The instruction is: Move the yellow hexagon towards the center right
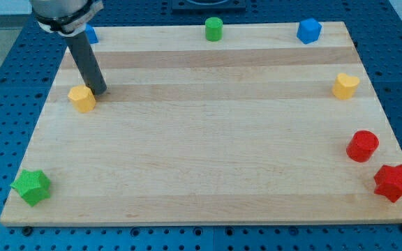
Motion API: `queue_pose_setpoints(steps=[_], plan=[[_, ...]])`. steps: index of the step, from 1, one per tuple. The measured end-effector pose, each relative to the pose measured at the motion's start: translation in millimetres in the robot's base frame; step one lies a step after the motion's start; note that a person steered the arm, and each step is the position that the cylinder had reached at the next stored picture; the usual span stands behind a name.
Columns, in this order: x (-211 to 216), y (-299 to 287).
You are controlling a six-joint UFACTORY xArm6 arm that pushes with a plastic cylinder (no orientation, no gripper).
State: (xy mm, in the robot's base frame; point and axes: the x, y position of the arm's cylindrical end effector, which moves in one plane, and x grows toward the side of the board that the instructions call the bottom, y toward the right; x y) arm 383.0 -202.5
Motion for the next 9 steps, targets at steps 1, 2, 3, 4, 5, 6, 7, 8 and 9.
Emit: queue_pose_setpoints(steps=[1,2,3,4,5,6,7,8,9], plan=[[7.9,20.0],[-21.6,23.4],[-41.2,-35.4],[0.0,-102.5],[14.1,-84.8],[28.4,-27.4],[33.6,29.3],[30.3,104.7],[23.8,193.1]])
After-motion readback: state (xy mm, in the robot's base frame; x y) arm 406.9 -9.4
